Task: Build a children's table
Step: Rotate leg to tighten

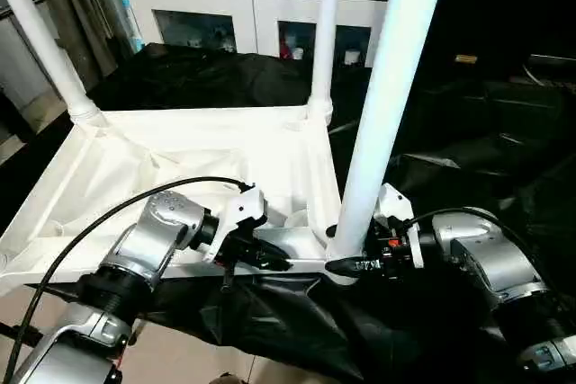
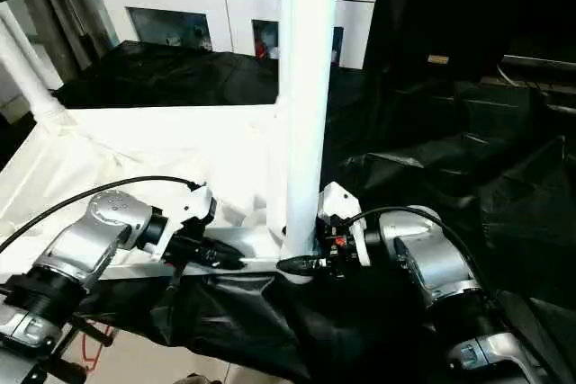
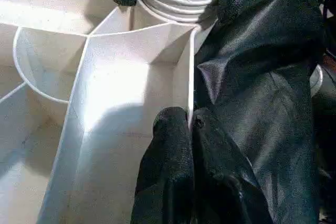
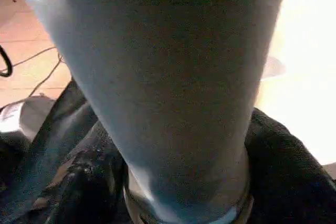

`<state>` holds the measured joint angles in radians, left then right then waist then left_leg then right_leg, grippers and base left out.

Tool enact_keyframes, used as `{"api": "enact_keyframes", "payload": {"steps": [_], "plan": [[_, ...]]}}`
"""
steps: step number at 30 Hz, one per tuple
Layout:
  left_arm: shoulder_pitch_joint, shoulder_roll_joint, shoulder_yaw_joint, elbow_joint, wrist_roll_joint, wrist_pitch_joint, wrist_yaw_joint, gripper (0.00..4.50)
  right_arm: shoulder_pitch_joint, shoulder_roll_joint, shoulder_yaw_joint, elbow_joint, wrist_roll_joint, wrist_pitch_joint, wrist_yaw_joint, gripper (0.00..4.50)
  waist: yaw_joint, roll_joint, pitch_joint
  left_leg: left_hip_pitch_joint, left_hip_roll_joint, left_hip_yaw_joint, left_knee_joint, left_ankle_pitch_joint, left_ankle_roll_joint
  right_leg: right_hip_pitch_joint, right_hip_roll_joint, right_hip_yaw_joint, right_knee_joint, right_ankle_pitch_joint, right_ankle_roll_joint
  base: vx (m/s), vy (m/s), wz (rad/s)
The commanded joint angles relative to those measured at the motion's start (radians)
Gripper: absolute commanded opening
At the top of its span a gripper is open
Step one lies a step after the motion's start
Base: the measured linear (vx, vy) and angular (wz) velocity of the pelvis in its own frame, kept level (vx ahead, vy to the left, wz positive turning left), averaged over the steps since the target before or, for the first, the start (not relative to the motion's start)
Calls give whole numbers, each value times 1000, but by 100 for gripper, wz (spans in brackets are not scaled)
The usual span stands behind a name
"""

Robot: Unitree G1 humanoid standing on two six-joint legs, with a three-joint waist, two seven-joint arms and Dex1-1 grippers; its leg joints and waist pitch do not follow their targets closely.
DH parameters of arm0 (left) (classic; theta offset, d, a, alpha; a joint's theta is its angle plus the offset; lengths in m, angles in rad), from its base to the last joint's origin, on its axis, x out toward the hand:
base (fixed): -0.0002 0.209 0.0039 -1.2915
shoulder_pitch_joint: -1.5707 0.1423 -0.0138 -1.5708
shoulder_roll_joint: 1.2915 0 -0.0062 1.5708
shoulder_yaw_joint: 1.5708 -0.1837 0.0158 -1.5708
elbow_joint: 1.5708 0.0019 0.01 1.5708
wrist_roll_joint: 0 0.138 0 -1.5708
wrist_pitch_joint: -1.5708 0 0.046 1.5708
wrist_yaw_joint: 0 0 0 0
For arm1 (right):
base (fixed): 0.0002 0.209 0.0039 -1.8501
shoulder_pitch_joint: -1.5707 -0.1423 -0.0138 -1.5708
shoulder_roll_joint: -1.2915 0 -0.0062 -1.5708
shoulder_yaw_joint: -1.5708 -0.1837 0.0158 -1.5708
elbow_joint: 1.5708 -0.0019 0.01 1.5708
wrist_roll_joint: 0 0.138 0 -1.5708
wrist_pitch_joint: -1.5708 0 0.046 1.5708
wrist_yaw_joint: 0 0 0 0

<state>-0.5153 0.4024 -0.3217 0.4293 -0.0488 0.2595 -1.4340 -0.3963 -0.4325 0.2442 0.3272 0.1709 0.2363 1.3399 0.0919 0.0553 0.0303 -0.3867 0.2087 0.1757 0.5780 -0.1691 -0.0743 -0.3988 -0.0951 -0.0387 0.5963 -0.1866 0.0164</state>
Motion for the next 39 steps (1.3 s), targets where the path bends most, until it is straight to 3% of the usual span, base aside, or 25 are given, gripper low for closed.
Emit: {"api": "enact_keyframes", "payload": {"steps": [1,5,7,9,10,13,15,16,19,22,23,24,28,34,36,38,39], "plan": [[-17,-34,-16,-63,-62,-4,-27,0,12,19,63,-20,13,21,40,278,-4,-8,-55,21,16,6,-67,-215,52,42,-30,19,-58,-122,-257,0,0,0],[-15,-53,2,-54,-57,-10,14,0,18,43,46,-4,13,13,-1,272,-4,-8,-56,20,15,6,-65,-208,53,43,-29,19,-56,-103,-262,0,0,0],[-25,-74,16,-31,-44,-7,68,0,15,79,18,23,10,-2,-72,272,-4,0,-55,21,15,6,-66,-224,45,41,-30,18,-58,-116,-262,0,0,0],[-42,-106,36,5,-27,-11,150,0,2,131,-18,64,-6,-1,-192,271,-11,-3,-53,20,12,4,-70,-262,24,41,-32,18,-64,-167,-253,0,0,0],[-48,-119,43,16,-22,-9,180,0,-2,147,-29,77,-12,-1,-233,270,-12,5,-52,22,12,3,-72,-272,13,40,-32,18,-66,-198,-242,0,0,0],[-71,-162,66,58,-8,-11,278,0,-21,206,-64,142,-38,0,-392,270,-24,0,-52,21,8,-1,-75,-288,-12,41,-32,17,-71,-236,-222,0,0,0],[-90,-192,76,91,10,-9,355,0,-29,246,-81,178,-55,-14,-490,270,-37,1,-52,22,7,-1,-75,-303,-15,39,-31,18,-75,-248,-214,0,0,0],[-101,-212,85,111,18,-3,406,0,-35,266,-91,197,-61,-2,-543,270,-40,-3,-52,21,6,0,-74,-294,-11,39,-30,18,-76,-241,-214,0,0,0],[-131,-267,107,158,43,-2,548,0,-65,334,-124,274,-106,11,-740,269,-42,-7,-51,22,4,0,-74,-288,-14,36,-30,17,-78,-268,-208,0,0,0],[-140,-311,125,171,50,2,632,0,-84,381,-128,312,-119,0,-799,269,-41,-10,-51,20,5,1,-74,-289,-6,37,-31,18,-83,-292,-191,0,0,0],[-138,-325,126,169,51,0,643,0,-86,390,-110,317,-138,-28,-799,304,-38,-11,-52,19,6,1,-74,-278,1,36,-32,18,-83,-281,-187,0,0,0],[-133,-332,123,164,49,-4,638,0,-89,395,-101,322,-148,-48,-803,339,-37,-11,-53,19,7,1,-73,-270,6,36,-31,18,-81,-267,-187,0,0,0],[-109,-328,106,139,34,-32,579,0,-104,401,-117,325,-128,-42,-783,376,-36,-14,-52,16,6,1,-74,-257,21,38,-31,18,-80,-250,-187,0,0,0],[-72,-261,74,84,8,-44,423,0,-96,310,-71,254,-115,-83,-580,396,-38,-15,-54,12,6,2,-71,-240,35,43,-30,18,-75,-208,-196,0,0,0],[-60,-230,61,59,-7,-45,348,0,-88,265,-64,219,-100,-91,-473,396,-37,-5,-55,10,8,2,-67,-213,52,44,-29,17,-67,-141,-220,0,0,0],[-55,-212,53,48,-13,-48,310,0,-82,239,-62,194,-82,-83,-412,396,-32,-7,-59,14,10,5,-62,-191,67,47,-26,16,-60,-80,-242,0,0,0],[-54,-190,42,44,-14,-52,265,0,-74,200,-50,168,-68,-73,-339,396,-31,16,-59,14,10,3,-61,-174,73,46,-26,14,-54,-44,-259,0,0,0]]}}
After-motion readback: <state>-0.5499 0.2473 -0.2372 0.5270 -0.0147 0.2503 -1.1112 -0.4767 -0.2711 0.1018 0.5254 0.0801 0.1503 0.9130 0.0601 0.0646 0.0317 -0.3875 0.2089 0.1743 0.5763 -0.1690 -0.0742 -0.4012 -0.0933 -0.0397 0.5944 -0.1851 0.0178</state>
